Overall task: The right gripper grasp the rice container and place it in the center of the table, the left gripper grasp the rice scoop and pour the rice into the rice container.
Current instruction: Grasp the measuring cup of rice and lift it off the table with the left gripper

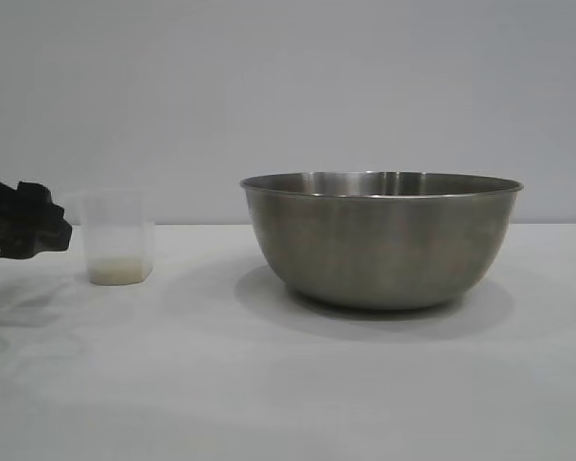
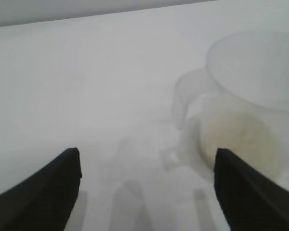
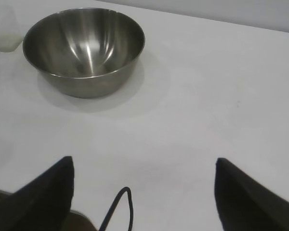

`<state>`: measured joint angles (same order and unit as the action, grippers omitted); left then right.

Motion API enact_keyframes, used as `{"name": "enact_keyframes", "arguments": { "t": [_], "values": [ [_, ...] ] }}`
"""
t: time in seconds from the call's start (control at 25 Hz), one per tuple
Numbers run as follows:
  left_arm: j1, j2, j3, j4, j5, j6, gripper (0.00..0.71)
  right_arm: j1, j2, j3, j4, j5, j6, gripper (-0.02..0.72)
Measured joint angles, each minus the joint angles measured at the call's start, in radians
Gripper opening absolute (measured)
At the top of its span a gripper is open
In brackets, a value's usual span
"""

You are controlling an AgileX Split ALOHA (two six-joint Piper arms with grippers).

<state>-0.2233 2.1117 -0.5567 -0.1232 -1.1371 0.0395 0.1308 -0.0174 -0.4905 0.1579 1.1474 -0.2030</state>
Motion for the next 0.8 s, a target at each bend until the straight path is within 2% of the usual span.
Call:
{"name": "enact_keyframes", "arguments": {
  "t": [0.6,0.64,0.68,0.76,0.8],
  "values": [
    [0.0,0.096,-0.165,-0.016,0.0,0.002,0.517,0.0,0.0,0.0,0.0,0.0,0.0,0.552],
    [0.0,0.104,-0.175,-0.016,0.0,0.002,0.472,0.0,0.0,0.0,0.0,0.0,0.0,0.552],
    [0.0,0.109,-0.184,-0.011,0.0,0.003,0.397,0.0,0.0,0.0,0.0,0.0,0.0,0.552],
    [0.0,0.11,-0.19,0.011,0.0,0.003,0.184,0.0,0.0,0.0,0.0,0.0,0.0,0.552],
    [0.0,0.11,-0.193,0.022,0.0,0.003,0.108,0.0,0.0,0.0,0.0,0.0,0.0,0.552]
  ]
}}
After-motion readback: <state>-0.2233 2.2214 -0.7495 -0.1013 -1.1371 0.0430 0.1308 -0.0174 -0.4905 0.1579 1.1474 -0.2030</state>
